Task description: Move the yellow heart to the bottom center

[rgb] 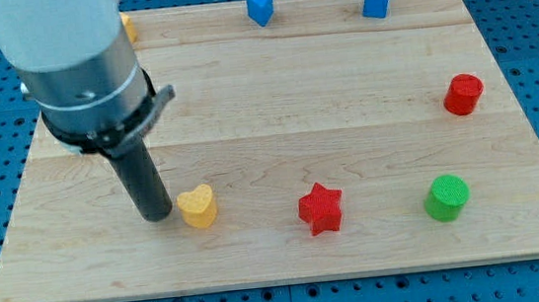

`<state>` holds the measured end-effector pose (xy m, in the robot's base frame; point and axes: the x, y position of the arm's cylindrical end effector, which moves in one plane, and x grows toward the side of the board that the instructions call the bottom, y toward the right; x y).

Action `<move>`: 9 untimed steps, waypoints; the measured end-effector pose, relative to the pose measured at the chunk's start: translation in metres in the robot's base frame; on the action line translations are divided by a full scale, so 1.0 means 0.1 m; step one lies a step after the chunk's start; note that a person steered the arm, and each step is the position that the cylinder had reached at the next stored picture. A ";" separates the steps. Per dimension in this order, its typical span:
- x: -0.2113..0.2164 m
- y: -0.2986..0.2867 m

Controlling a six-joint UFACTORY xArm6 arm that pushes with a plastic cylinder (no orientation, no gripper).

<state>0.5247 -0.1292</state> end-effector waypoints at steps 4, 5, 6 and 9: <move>0.29 0.02; -0.22 0.11; -0.30 0.52; -0.05 0.58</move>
